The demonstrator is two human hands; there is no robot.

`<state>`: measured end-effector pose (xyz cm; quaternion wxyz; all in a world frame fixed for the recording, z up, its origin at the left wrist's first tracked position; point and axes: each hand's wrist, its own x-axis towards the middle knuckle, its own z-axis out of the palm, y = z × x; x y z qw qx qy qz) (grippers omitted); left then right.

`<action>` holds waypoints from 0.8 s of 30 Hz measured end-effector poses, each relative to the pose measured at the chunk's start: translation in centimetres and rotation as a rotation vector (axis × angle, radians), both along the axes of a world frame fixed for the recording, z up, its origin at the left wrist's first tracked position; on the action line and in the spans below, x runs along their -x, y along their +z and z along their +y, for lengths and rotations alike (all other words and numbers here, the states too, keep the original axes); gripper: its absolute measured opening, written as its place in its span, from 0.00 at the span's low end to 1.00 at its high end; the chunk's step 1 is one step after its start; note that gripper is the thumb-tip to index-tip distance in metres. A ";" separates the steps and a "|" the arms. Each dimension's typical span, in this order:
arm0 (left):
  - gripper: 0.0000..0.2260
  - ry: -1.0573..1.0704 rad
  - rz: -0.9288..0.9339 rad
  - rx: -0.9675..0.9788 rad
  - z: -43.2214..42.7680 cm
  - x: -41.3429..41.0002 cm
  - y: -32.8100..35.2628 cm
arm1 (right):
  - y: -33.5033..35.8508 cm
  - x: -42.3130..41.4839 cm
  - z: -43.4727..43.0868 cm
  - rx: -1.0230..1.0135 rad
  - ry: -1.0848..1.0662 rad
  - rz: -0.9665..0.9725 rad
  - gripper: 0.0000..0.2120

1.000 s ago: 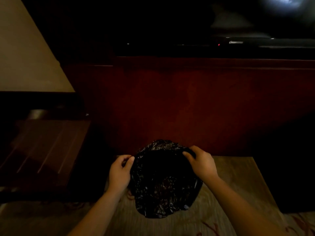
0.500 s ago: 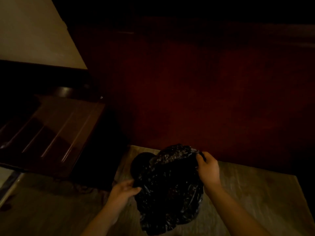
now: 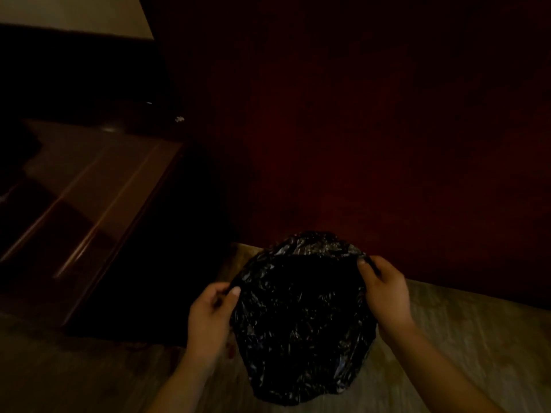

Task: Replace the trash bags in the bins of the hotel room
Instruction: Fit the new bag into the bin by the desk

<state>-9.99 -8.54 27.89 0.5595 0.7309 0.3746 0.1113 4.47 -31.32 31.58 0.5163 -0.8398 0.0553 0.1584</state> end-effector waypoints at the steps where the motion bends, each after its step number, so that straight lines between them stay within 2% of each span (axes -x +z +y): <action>1: 0.05 0.004 -0.013 0.006 0.7 -0.8 -1.5 | -1.2 -0.5 0.5 -0.009 0.008 -0.021 0.14; 3: 0.11 0.023 -0.044 0.018 1.6 -2.3 -4.0 | -4.0 -1.3 1.2 -0.023 0.015 -0.073 0.07; 10: 0.12 0.039 -0.143 -0.022 3.3 -6.6 -12.8 | -13.7 -4.0 2.4 -0.021 0.047 -0.196 0.12; 13: 0.04 0.025 -0.168 -0.006 4.0 -7.9 -16.2 | -17.0 -4.7 2.6 -0.005 0.071 -0.246 0.14; 15: 0.02 0.005 -0.176 -0.027 4.0 -7.9 -18.1 | -19.3 -5.1 2.3 0.021 0.128 -0.291 0.11; 19: 0.04 -0.022 -0.164 -0.038 3.9 -7.9 -20.2 | -22.8 -5.1 1.7 0.158 0.287 -0.300 0.15; 24: 0.08 -0.051 -0.125 -0.025 4.4 -8.0 -20.0 | -24.6 -4.8 1.5 0.133 0.385 -0.300 0.18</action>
